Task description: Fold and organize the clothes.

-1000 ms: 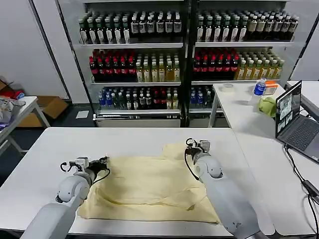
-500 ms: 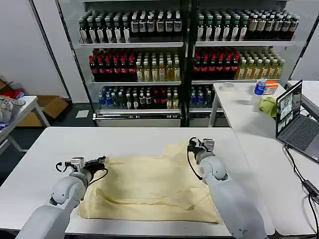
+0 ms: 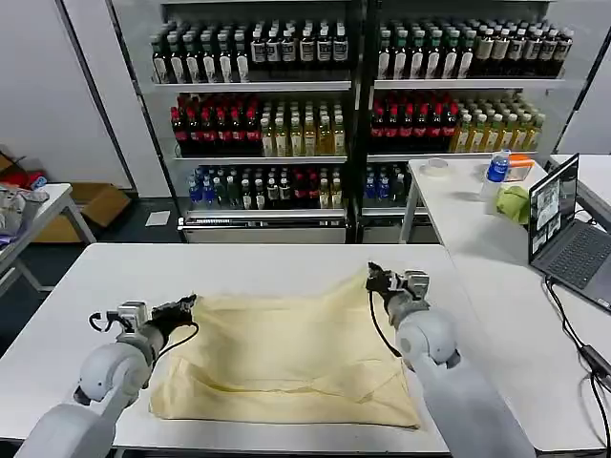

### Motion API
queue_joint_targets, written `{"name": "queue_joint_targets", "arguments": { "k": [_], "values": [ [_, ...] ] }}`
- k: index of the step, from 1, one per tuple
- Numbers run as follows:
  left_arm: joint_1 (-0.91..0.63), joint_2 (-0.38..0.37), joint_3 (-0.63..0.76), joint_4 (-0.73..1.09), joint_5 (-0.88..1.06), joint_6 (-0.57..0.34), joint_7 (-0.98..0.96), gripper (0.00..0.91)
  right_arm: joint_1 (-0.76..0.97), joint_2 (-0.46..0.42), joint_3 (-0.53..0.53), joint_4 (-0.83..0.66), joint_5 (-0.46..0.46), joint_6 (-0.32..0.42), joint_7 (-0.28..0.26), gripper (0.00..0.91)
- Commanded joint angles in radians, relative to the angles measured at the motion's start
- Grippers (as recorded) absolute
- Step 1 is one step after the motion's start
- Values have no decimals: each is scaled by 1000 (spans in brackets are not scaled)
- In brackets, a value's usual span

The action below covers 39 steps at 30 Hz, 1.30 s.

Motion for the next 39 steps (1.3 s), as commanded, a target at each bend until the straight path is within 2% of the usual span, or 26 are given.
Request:
{"name": "queue_joint_targets", "arguments": {
  "k": [1, 11, 21, 23, 25, 26, 27, 28, 30, 39],
  "values": [
    [167, 24, -82, -170, -6, 1, 3, 40, -234, -66, 53, 299, -4, -11, 0, 0],
    [274, 36, -146, -252, -16, 24, 23, 40, -422, -103, 167, 442, -12, -19, -22, 0],
    [353, 54, -205, -277, -18, 24, 46, 30, -522, -104, 245, 465, -20, -19, -28, 0],
    [358, 52, -206, -279, -18, 24, 45, 30, -522, -95, 242, 451, -42, -20, -7, 0],
    [356, 49, -205, -279, -17, 24, 45, 30, -505, -78, 220, 418, -92, -41, 39, 0],
    [352, 47, -203, -278, -15, 24, 44, 30, -486, -63, 208, 389, -120, -42, 72, 81],
    [349, 44, -200, -276, -14, 24, 44, 30, -475, -56, 200, 366, -133, -42, 81, 655],
    [348, 43, -198, -275, -13, 24, 44, 30, -456, -45, 189, 340, -143, -42, 98, 907],
    [343, 40, -190, -272, -8, 24, 44, 30, -405, -18, 164, 279, -160, -41, 124, 907],
    [328, 26, -162, -254, 9, 23, 46, 30, -234, 50, 107, 51, -170, -38, 159, 907]
  ]
}}
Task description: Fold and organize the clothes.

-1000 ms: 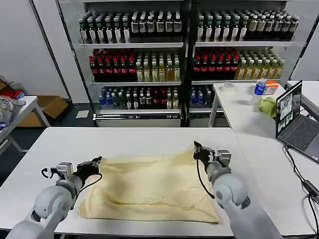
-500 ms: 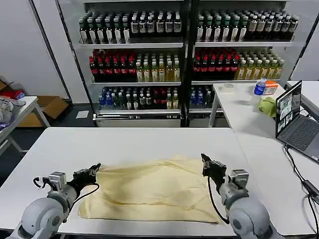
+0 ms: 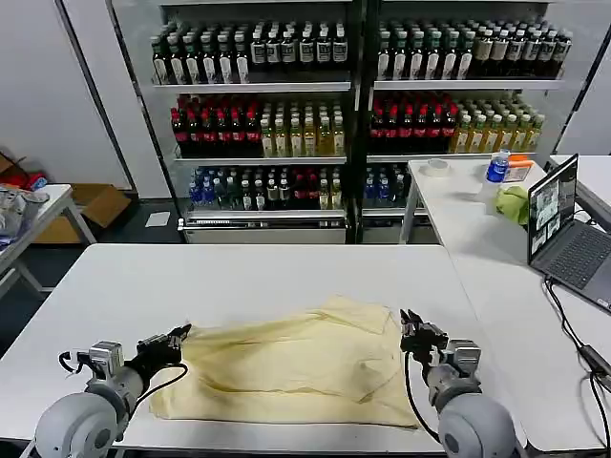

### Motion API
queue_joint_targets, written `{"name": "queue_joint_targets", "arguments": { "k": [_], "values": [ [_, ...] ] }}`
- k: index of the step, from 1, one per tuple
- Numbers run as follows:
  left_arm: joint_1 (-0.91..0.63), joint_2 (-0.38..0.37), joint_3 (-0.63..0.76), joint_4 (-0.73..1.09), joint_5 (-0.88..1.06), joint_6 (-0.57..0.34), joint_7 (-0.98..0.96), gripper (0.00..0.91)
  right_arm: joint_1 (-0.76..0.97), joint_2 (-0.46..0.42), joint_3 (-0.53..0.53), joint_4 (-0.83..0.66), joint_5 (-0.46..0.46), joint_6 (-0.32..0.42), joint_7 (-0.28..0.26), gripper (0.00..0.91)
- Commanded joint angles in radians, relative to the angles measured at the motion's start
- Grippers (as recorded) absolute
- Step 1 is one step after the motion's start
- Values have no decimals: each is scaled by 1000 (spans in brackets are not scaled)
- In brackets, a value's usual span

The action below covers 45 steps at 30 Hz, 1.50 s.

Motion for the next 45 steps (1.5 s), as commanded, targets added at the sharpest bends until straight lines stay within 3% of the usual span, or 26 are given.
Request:
{"name": "queue_joint_targets", "arguments": {
  "k": [1, 20, 21, 22, 23, 24, 45],
  "values": [
    [14, -6, 10, 0, 10, 0, 3, 30, 168, 81, -53, -265, -48, -7, 79, 907],
    [6, -3, 16, 2, 12, -1, 7, 30, 311, 193, -114, -437, 12, -10, 72, 907],
    [6, -2, 17, 1, 12, -1, 7, 30, 314, 195, -114, -438, 17, -10, 73, 746],
    [5, -1, 17, 1, 12, -1, 8, 30, 314, 197, -114, -438, 21, -10, 74, 191],
    [4, -1, 17, 1, 12, -1, 8, 30, 314, 197, -115, -437, 22, -10, 75, 50],
    [4, -1, 17, 1, 11, -1, 8, 30, 313, 197, -116, -436, 24, -10, 75, 0],
    [-12, -1, 33, 13, 10, -2, 11, 30, 275, 194, -95, -390, 33, 5, 68, 0]
  ]
}}
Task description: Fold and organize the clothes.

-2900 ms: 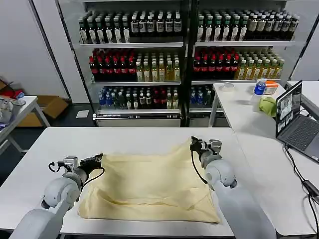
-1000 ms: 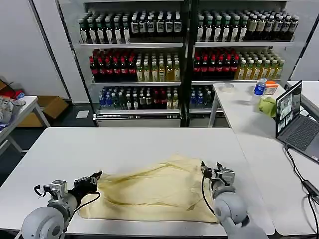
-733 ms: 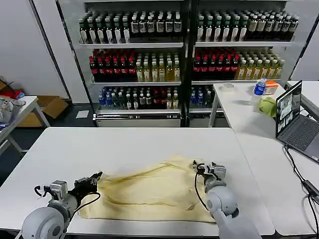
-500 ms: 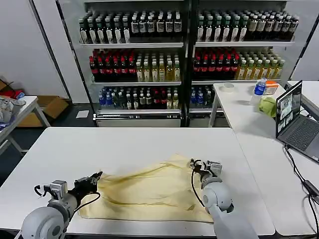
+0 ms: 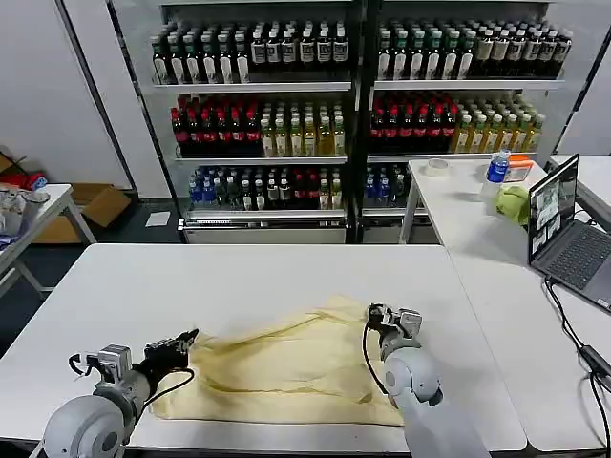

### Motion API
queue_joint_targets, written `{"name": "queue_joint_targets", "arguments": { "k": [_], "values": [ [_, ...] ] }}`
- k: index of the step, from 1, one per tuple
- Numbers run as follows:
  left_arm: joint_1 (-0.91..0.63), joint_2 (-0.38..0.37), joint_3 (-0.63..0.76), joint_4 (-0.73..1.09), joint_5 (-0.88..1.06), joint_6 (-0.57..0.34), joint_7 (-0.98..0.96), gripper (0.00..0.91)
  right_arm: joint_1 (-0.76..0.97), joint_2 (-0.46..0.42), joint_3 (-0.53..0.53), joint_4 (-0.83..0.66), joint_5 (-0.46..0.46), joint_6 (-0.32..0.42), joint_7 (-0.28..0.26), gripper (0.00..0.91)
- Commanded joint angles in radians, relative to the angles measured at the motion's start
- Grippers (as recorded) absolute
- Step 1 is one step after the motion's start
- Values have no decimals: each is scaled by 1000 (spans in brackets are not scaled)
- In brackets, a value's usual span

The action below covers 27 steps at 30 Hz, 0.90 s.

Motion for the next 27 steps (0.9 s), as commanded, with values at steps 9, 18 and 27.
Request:
{"name": "queue_joint_targets", "arguments": {
  "k": [9, 18, 27],
  "values": [
    [-15, 2, 6, 8, -3, -1, 4, 30, -5, -29, 6, 60, -90, 59, -32, 0],
    [-18, 10, 0, 8, -6, 0, 9, 30, -110, -107, 8, 184, -229, 53, -139, 0],
    [-15, 8, -5, 4, -5, 0, 14, 30, -198, -153, 20, 241, -414, 95, -227, 0]
  ]
}}
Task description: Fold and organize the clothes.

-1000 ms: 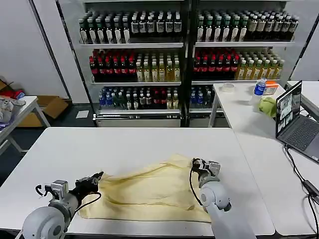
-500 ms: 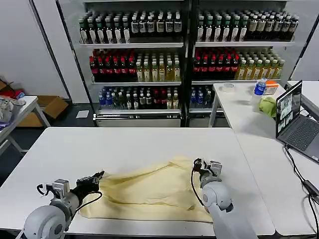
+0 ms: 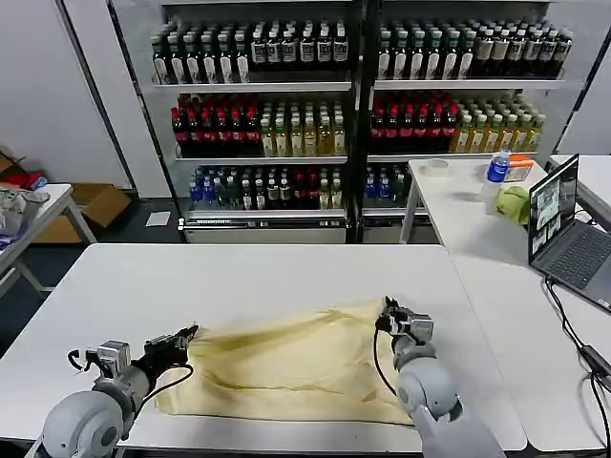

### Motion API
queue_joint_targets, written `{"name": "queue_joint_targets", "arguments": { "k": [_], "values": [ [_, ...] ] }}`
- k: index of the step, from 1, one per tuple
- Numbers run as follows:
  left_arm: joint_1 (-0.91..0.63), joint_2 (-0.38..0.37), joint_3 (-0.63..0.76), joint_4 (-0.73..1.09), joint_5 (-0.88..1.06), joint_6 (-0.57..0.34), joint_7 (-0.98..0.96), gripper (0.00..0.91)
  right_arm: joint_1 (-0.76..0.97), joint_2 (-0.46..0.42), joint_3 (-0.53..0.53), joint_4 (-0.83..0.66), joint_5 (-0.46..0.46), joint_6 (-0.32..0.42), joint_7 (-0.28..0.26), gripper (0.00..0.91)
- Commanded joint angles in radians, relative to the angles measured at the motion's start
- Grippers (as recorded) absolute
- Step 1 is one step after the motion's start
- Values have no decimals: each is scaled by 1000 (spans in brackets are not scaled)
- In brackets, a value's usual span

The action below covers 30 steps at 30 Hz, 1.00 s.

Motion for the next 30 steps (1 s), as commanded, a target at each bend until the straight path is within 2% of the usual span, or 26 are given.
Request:
{"name": "queue_joint_targets", "arguments": {
  "k": [1, 8, 15, 23, 30],
  "values": [
    [4, -2, -5, -5, 1, 1, 3, 30, -119, -61, 13, 108, -235, 49, -116, 0],
    [22, -4, -10, -11, 6, 0, 9, 30, -240, -86, 38, 178, -389, 160, -178, 0],
    [31, -8, 1, 2, 46, -3, 17, 30, -335, -100, 70, 183, -452, 249, -203, 0],
    [36, -5, -2, 29, 76, -17, 20, 30, -405, -108, 85, 185, -449, 259, -224, 0],
    [50, -10, 0, 41, 99, -21, 28, 30, -405, -102, 77, 172, -427, 223, -245, 0]
  ]
}}
